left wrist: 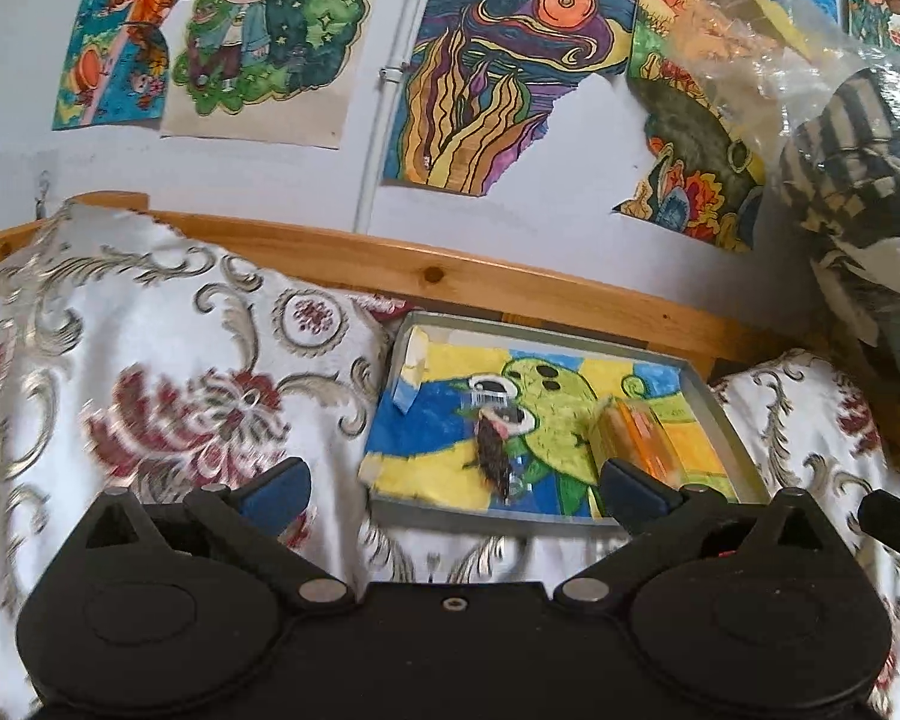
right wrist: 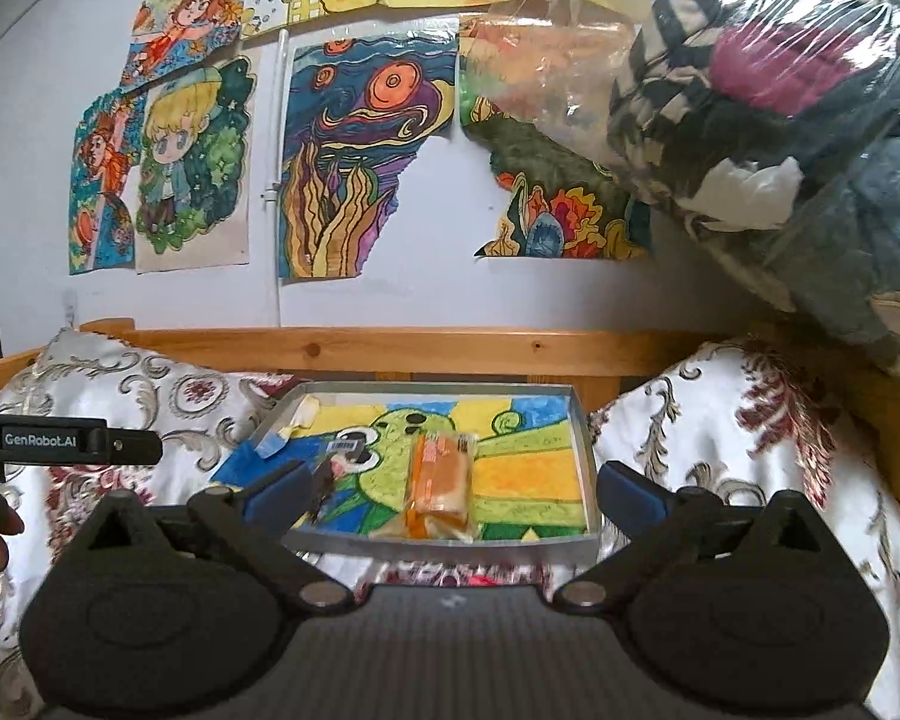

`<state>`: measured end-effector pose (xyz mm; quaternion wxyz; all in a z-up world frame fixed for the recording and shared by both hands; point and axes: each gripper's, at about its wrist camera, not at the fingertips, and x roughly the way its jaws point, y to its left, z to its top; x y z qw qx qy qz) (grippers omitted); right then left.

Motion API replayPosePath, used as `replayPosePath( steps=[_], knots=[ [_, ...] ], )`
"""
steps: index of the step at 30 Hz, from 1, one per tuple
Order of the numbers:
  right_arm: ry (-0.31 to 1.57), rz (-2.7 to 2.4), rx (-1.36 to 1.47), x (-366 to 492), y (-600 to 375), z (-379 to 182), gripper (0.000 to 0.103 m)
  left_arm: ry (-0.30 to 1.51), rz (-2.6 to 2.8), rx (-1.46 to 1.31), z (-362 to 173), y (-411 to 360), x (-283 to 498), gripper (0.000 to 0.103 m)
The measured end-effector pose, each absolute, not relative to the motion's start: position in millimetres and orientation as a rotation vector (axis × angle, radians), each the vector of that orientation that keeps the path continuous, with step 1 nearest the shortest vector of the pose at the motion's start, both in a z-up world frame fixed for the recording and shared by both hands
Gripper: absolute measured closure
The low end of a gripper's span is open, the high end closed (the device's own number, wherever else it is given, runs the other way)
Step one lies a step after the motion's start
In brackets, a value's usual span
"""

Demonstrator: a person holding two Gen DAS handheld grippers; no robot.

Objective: Organize snacks
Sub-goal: 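Open the right tool over the tray releasing the bread while the left tool releases the brown snack, then move both tools back from the tray toward the remaining snacks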

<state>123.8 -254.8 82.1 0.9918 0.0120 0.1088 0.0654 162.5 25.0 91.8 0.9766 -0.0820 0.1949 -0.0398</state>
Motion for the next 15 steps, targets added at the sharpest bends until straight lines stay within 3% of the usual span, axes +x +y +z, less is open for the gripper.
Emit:
replayPosePath(
  steps=[15],
  knots=[
    [0.379, 0.185, 0.006, 47.0, -231.5, 38.4, 0.0, 0.5, -0.146, 0.005, 63.0, 40.1, 74.6, 0.001]
  ],
)
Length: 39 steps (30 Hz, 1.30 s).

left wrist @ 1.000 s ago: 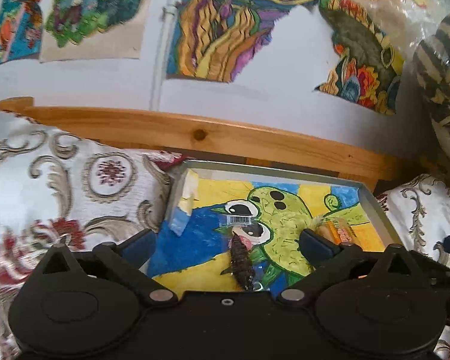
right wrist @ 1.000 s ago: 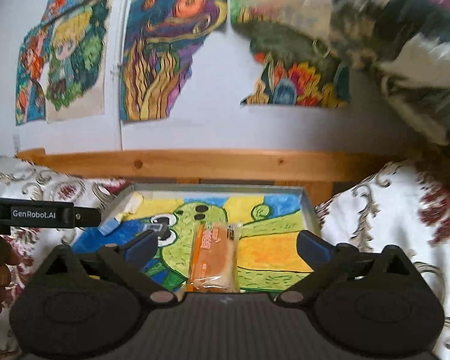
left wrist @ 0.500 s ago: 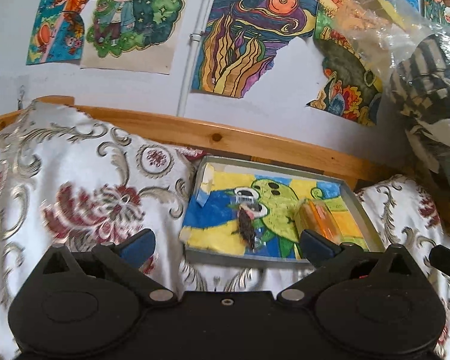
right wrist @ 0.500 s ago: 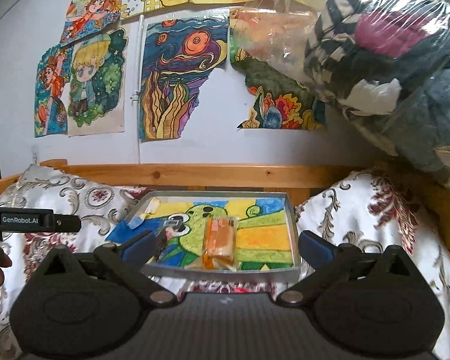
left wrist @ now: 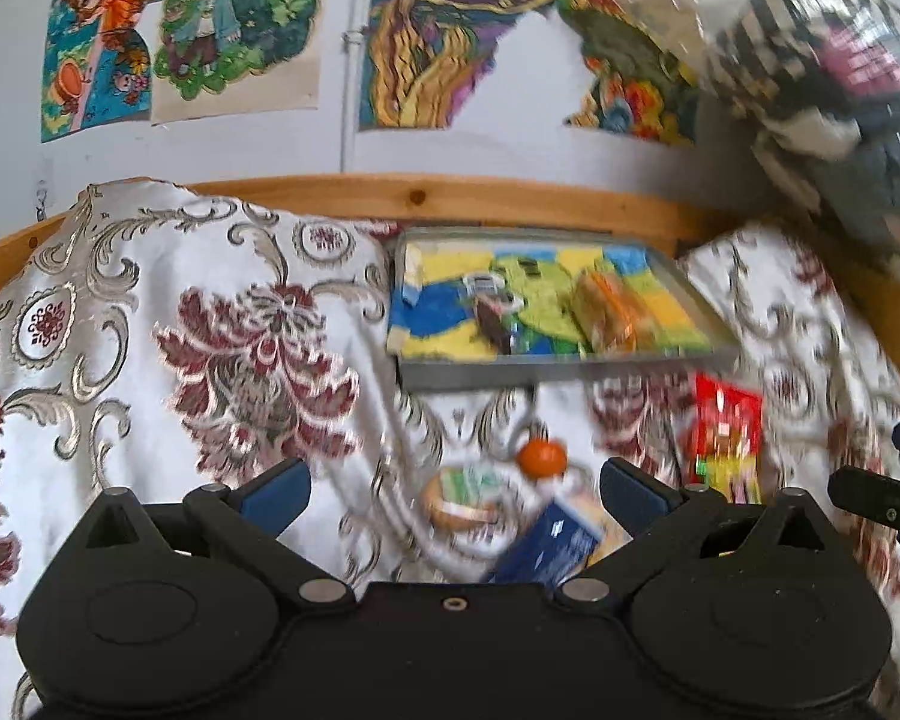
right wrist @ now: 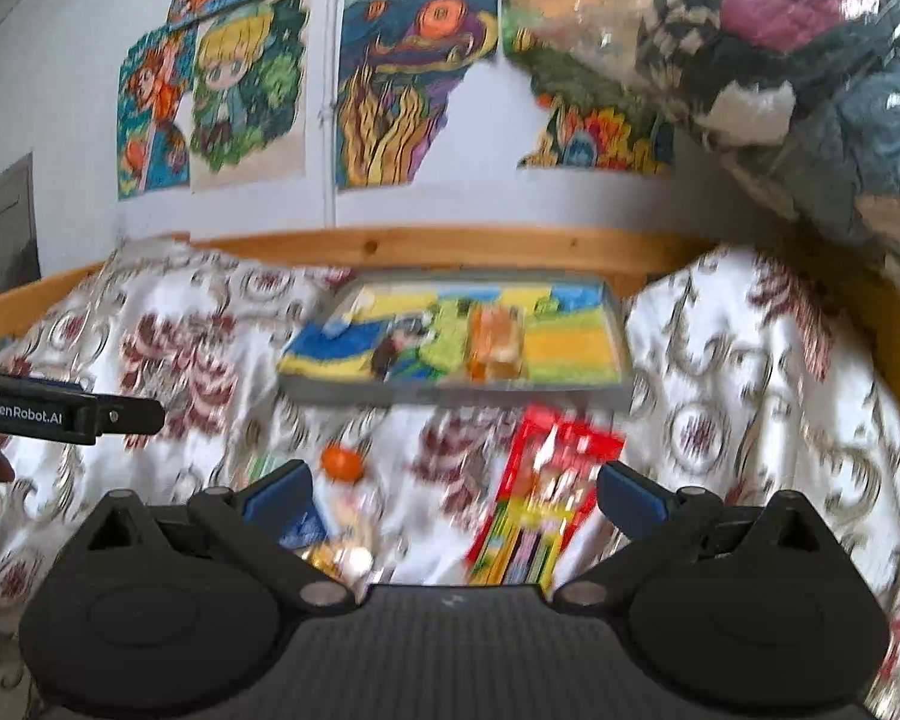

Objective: Organize snacks
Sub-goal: 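Move both tools back from the tray toward the remaining snacks, then grasp the blue stick packet with the left tool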

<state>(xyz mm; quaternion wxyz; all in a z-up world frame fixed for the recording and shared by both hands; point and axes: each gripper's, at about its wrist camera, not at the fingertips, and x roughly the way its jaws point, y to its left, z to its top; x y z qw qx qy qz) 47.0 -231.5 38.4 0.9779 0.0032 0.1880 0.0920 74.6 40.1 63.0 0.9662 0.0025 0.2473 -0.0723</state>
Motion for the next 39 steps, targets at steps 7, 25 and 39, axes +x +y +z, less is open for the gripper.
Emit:
replayPosePath(
  steps=[7, 25, 39],
  knots=[
    [0.509, 0.251, -0.041, 39.9, -206.4, 13.3, 0.0, 0.602, -0.193, 0.061, 37.8, 41.2, 67.0, 0.001],
    [0.723, 0.429, -0.233, 75.6, -144.3, -29.9, 0.0, 0.791, -0.245, 0.136, -14.8, 42.9, 120.3, 0.001],
    [0.801, 0.529, -0.241, 123.0, -156.3, -45.3, 0.0, 0.852, -0.36, 0.133, -36.7, 25.1, 164.3, 0.004]
  ],
)
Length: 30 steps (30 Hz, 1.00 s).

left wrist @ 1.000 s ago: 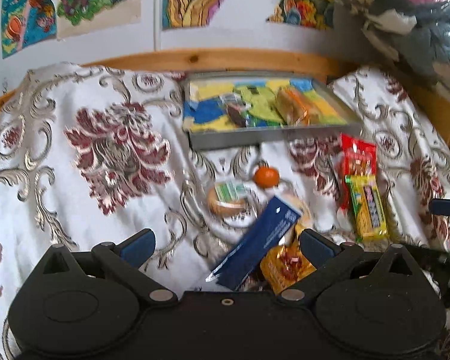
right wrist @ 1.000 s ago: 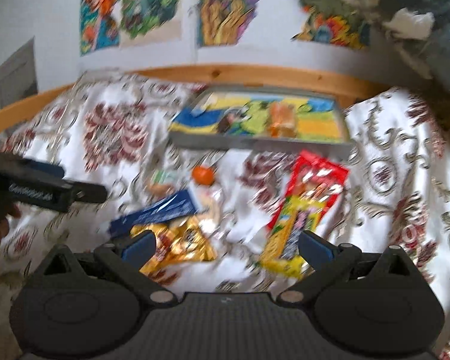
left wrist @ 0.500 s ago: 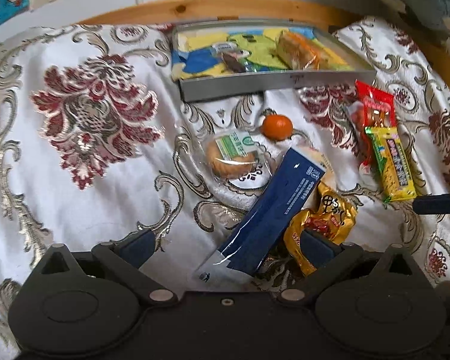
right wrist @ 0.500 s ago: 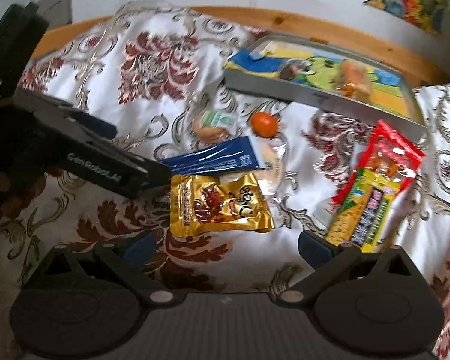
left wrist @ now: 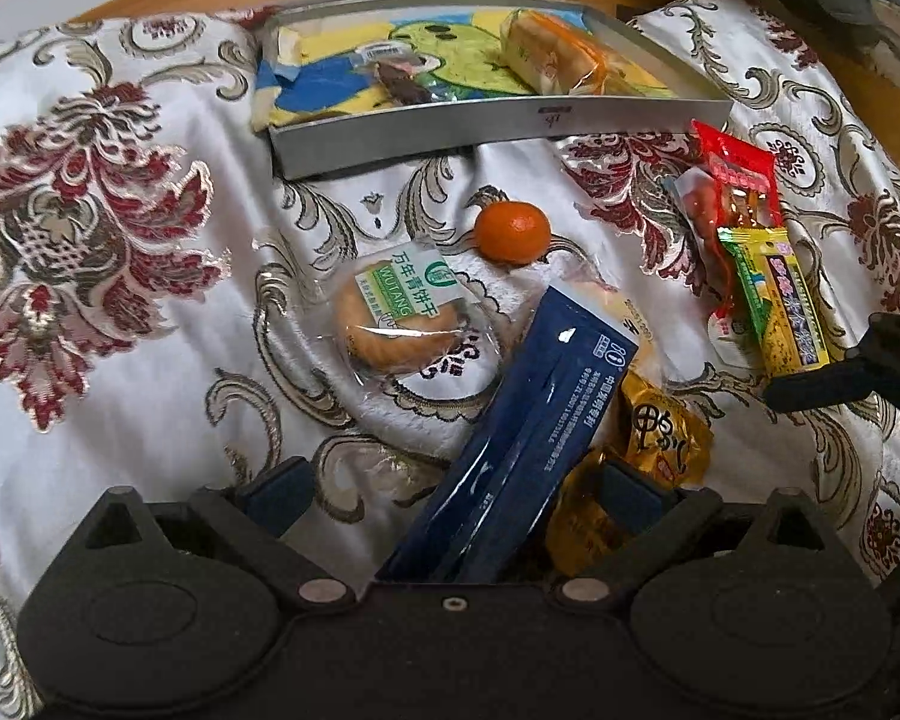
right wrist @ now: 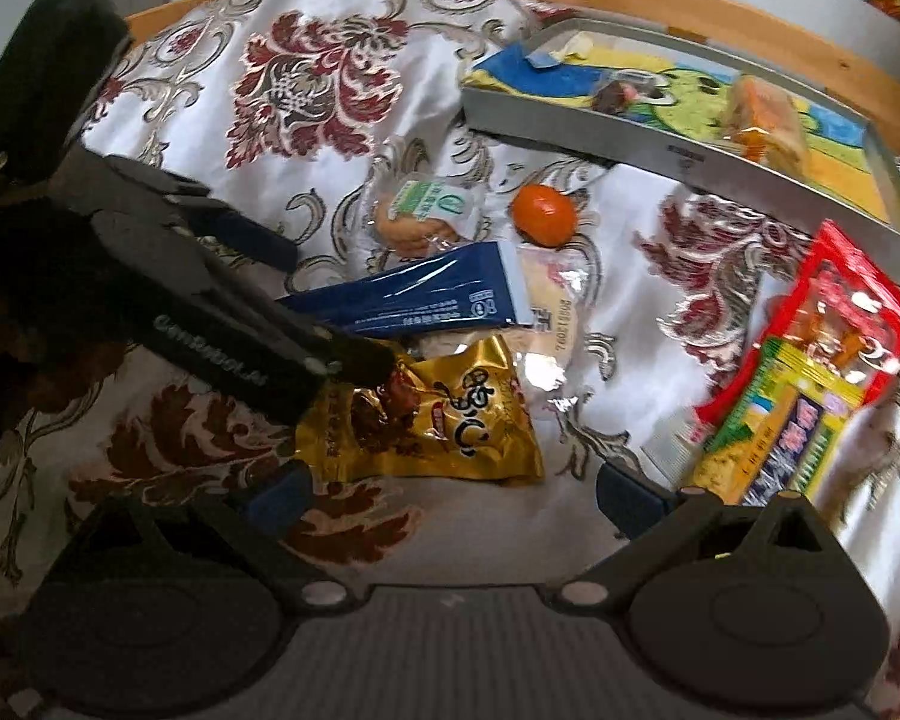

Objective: Organize snacks
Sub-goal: 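Grasp the blue stick packet with the left tool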

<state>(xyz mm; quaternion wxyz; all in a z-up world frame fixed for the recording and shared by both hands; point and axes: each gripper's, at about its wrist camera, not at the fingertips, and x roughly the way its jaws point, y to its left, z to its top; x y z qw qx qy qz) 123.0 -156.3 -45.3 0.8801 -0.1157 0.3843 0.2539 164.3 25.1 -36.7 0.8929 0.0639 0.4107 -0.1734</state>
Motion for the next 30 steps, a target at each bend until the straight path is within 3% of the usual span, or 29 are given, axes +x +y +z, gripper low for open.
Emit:
replayPosePath(
  steps=[5, 8, 10, 15, 20, 30],
  knots=[
    [0.788, 0.541, -0.257, 126.1, -153.7, -50.6, 0.0, 0.872, -0.39, 0.065, -39.7, 27.5, 175.0, 0.012],
    [0.78, 0.545, -0.243, 127.0, -153.0, -52.4, 0.0, 0.881, -0.41, 0.066, -42.3, 24.5, 177.2, 0.027],
    [0.775, 0.542, -0.235, 128.9, -151.9, -52.4, 0.0, 0.876, -0.41, 0.088, -42.1, 22.0, 176.2, 0.03],
    [0.78, 0.546, -0.245, 134.0, -145.1, -52.4, 0.0, 0.875, -0.377, 0.095, -37.6, 25.2, 174.9, 0.055],
    [0.803, 0.552, -0.261, 139.9, -135.0, -53.5, 0.0, 0.901, -0.321, 0.022, -37.6, 39.2, 177.0, 0.062],
    [0.899, 0.534, -0.303, 151.3, -112.5, -67.3, 0.0, 0.896, -0.295, -0.004, -37.7, 43.0, 173.9, 0.063]
  ],
)
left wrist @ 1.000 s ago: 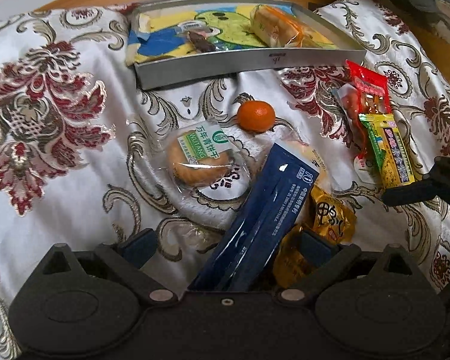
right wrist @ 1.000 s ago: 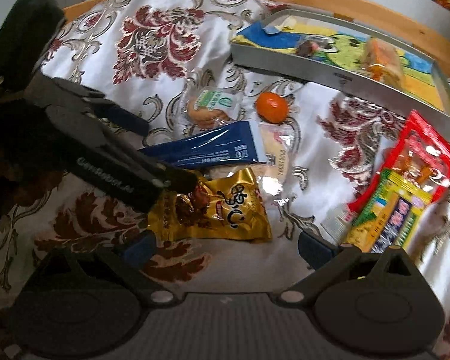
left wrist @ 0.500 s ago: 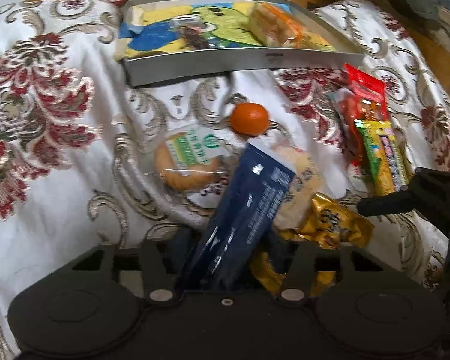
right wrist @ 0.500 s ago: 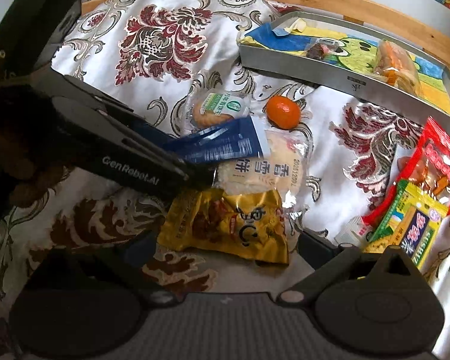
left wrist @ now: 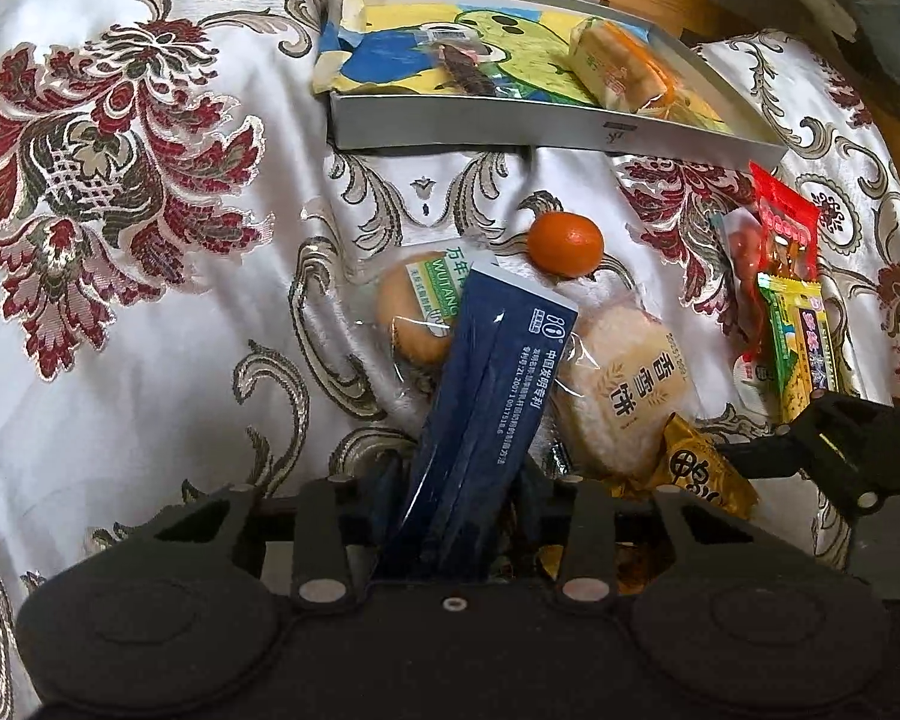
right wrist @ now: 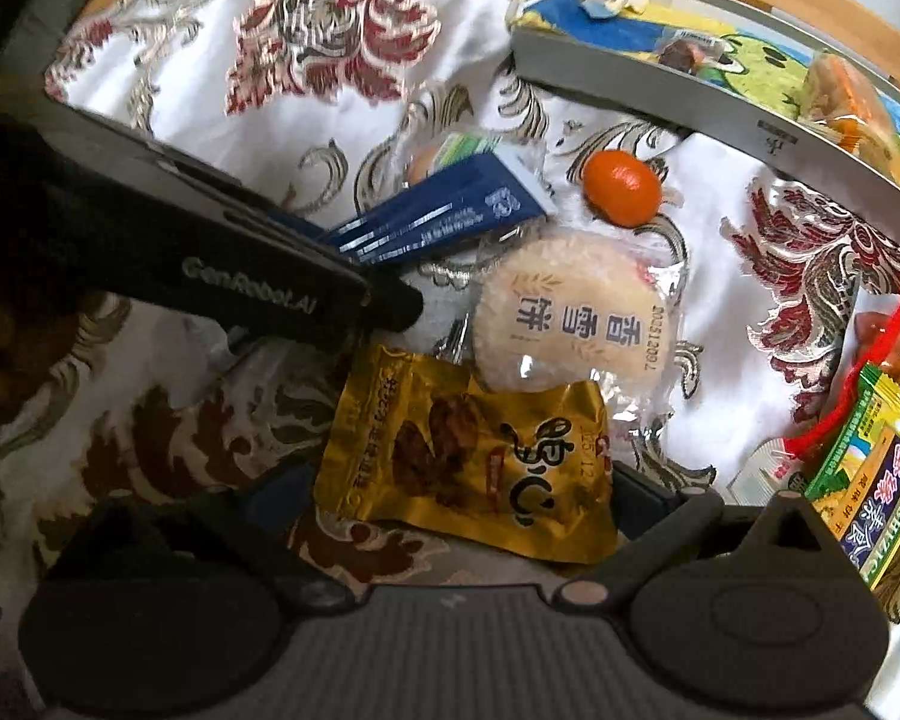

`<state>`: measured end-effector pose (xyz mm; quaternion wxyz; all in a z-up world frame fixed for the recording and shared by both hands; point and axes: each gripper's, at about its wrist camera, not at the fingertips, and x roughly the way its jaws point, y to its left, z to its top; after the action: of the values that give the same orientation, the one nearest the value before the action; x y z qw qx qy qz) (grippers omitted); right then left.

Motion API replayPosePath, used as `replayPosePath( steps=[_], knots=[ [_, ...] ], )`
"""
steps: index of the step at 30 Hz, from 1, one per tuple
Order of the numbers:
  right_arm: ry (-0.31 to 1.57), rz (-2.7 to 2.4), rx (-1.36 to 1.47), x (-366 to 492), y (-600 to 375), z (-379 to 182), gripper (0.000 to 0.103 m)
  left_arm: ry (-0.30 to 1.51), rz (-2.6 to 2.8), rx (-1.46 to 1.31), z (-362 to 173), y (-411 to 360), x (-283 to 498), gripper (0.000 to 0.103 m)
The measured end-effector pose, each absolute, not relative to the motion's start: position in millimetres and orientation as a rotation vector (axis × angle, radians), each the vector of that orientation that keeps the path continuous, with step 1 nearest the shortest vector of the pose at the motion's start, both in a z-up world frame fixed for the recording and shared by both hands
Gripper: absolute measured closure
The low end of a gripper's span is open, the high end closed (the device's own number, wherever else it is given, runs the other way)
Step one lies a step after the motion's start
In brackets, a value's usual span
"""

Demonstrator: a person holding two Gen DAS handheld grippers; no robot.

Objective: Organize snacks
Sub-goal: 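Grasp the blue stick packet with the left tool, then grasp the gold-wrapped candy with the right tool while the left tool holds the blue packet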

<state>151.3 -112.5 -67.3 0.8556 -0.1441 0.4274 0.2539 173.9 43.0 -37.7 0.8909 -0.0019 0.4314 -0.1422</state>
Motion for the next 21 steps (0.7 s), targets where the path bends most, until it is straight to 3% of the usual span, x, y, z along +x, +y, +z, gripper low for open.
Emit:
replayPosePath(
  steps=[6, 15, 17, 18, 21],
  knots=[
    [0.895, 0.534, -0.284, 151.4, -115.8, -68.6, 0.004, 0.894, -0.279, -0.008, -37.4, 42.4, 172.4, 0.066],
    [0.814, 0.493, -0.247, 133.8, -129.5, -60.1, 0.023, 0.901, -0.271, -0.025, -36.8, 44.1, 169.3, 0.069],
    [0.795, 0.491, -0.231, 130.5, -133.7, -57.7, 0.033, 0.902, -0.273, -0.025, -37.1, 42.8, 168.2, 0.069],
    [0.789, 0.484, -0.224, 130.0, -135.5, -56.9, 0.046, 0.903, -0.274, -0.025, -37.3, 42.4, 167.8, 0.069],
    [0.799, 0.475, -0.183, 129.9, -142.4, -57.5, 0.047, 0.905, -0.276, -0.023, -37.4, 40.8, 165.9, 0.069]
  ],
)
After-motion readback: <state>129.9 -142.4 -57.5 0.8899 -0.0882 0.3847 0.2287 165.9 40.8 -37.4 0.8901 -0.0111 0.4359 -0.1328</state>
